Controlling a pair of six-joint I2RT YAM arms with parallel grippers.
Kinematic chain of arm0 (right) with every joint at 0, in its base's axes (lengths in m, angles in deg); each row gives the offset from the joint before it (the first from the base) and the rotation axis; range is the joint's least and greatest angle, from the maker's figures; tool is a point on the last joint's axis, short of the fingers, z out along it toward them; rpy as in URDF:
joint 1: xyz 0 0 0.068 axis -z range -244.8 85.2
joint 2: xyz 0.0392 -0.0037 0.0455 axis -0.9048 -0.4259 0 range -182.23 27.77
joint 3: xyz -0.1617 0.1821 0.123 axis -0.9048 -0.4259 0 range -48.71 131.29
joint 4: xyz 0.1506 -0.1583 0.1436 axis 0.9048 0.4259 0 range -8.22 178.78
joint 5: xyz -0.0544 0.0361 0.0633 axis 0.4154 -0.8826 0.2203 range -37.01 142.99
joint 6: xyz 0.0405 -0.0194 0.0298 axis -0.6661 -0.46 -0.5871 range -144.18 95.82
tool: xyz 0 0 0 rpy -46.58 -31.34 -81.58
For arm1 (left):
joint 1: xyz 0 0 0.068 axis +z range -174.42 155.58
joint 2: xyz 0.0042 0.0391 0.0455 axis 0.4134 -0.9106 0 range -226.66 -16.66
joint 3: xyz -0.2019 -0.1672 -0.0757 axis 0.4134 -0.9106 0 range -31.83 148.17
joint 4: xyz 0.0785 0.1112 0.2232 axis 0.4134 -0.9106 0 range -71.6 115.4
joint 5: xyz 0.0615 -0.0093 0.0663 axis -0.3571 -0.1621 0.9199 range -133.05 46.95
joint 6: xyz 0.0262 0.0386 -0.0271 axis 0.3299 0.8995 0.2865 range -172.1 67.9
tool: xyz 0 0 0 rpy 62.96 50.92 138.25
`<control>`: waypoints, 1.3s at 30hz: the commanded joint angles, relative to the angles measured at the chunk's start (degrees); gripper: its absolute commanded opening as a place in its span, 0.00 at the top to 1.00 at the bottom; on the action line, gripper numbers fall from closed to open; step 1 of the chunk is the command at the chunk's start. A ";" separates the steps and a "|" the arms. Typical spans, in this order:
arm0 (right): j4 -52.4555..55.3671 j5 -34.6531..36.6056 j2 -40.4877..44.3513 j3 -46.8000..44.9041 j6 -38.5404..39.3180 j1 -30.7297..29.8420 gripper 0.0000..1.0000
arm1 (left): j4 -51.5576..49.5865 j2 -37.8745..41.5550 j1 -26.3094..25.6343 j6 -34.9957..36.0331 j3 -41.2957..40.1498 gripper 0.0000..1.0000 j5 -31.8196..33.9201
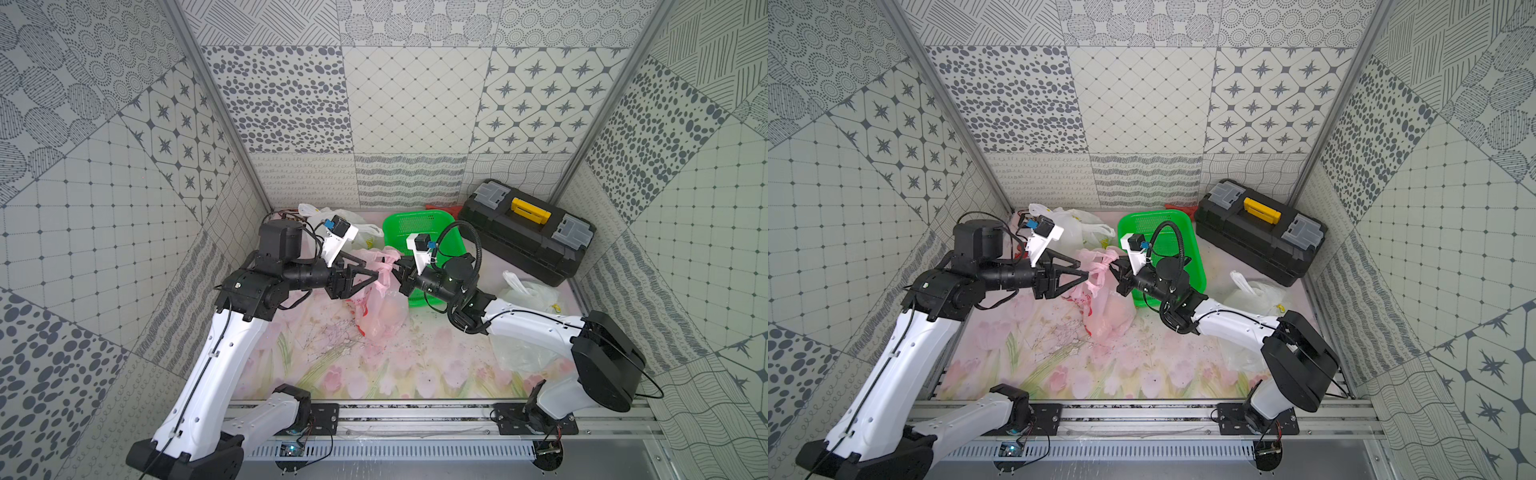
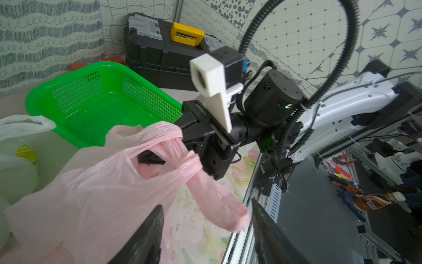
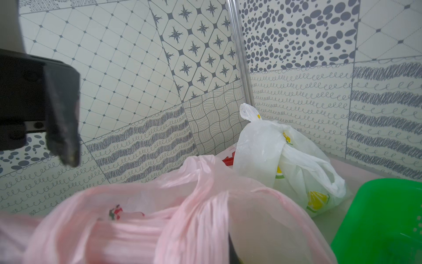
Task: Place the pears into plastic bags & tie knots
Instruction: Tie the plastic bag at the center of the board.
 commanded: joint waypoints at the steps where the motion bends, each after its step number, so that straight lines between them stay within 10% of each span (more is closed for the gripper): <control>1: -6.39 -0.41 -0.82 0.58 4.88 -0.51 1.00 | 7.26 -6.15 2.34 1.49 0.74 0.38 7.28; 19: 42.80 -17.16 12.87 14.12 24.27 -3.06 1.00 | 5.65 -10.49 4.41 0.26 6.55 0.37 3.69; 25: 61.71 -12.03 17.39 17.81 38.89 -1.06 1.00 | 10.48 -9.61 1.76 -3.82 3.10 0.38 2.27; 29: 56.84 -8.37 18.29 13.81 43.06 0.75 1.00 | 16.46 -12.00 -3.87 -6.33 -1.24 0.38 2.86; 39: 26.14 -9.55 14.67 -0.45 22.28 6.78 1.00 | 34.43 -12.80 -8.87 -17.73 -16.21 0.45 -3.64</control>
